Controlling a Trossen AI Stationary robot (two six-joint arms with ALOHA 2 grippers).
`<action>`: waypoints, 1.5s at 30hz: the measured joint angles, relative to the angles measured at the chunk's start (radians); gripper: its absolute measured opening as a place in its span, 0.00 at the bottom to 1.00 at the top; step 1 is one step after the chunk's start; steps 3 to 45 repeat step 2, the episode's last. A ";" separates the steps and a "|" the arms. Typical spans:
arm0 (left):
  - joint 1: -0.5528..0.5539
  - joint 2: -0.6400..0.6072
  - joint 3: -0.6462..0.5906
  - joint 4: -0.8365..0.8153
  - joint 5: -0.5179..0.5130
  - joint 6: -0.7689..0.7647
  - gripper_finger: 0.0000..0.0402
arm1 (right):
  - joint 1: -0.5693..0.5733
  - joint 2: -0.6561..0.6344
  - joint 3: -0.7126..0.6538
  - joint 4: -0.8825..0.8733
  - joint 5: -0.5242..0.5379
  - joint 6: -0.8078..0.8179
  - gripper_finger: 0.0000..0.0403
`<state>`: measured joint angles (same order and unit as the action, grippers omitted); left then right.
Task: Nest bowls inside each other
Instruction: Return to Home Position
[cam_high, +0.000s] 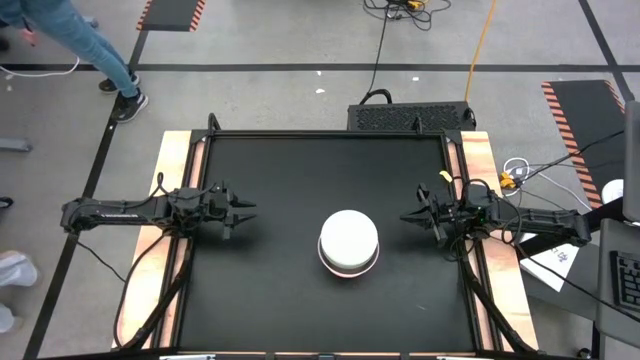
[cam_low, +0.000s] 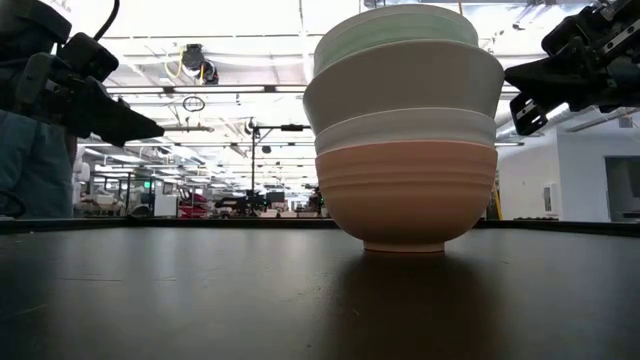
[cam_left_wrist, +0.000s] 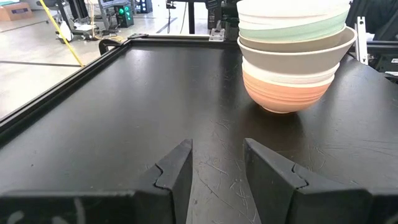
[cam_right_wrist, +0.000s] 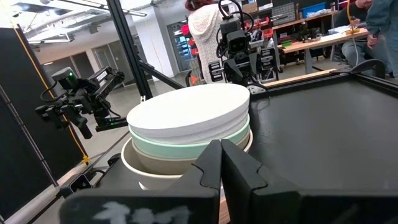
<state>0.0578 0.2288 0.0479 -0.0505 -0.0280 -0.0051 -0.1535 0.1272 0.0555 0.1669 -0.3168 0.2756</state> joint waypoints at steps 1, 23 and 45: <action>0.000 0.000 0.000 0.000 0.000 0.000 0.36 | 0.000 0.000 0.000 0.000 0.000 0.000 0.00; 0.000 0.000 0.000 0.000 0.000 0.000 0.36 | 0.000 0.000 0.000 0.000 0.000 0.000 0.00; 0.000 0.000 0.000 0.000 0.000 0.000 0.36 | 0.000 0.000 0.000 0.000 0.000 0.000 0.00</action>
